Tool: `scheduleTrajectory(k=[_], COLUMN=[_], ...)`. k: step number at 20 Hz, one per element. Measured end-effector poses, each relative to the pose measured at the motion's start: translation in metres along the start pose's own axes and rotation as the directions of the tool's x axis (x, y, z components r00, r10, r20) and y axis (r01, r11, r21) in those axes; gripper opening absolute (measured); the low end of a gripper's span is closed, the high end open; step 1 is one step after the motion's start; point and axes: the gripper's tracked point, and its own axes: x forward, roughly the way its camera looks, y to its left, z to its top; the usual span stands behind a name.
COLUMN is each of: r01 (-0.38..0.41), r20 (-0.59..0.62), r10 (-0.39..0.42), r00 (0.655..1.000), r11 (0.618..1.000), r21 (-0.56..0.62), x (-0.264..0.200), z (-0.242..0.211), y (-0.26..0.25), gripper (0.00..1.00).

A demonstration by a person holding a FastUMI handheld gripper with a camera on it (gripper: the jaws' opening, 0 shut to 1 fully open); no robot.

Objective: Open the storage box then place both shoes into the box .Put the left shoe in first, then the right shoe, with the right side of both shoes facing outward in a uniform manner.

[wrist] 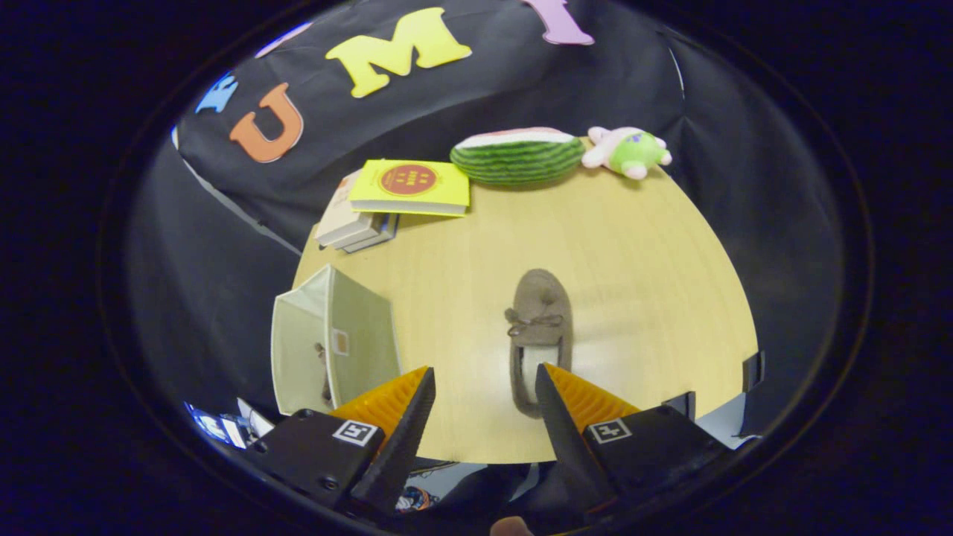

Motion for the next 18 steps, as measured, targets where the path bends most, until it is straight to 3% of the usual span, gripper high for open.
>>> scheduleTrajectory(k=[6,14,16,18], r01=[0.014,0.031,0.022,0.016], r20=[-0.141,-0.262,-0.276,-0.281], r10=[-0.013,-0.034,-0.018,-0.005], r00=[0.99,0.964,0.961,0.96], r11=[1.0,0.999,1.0,0.999], r21=[0.008,-0.016,0.012,0.037], x=[0.056,0.118,0.127,0.134], z=[-0.012,-0.032,-0.035,-0.037], y=[-0.045,-0.076,-0.077,-0.078], gripper=[0.89,0.85,0.79,0.58])
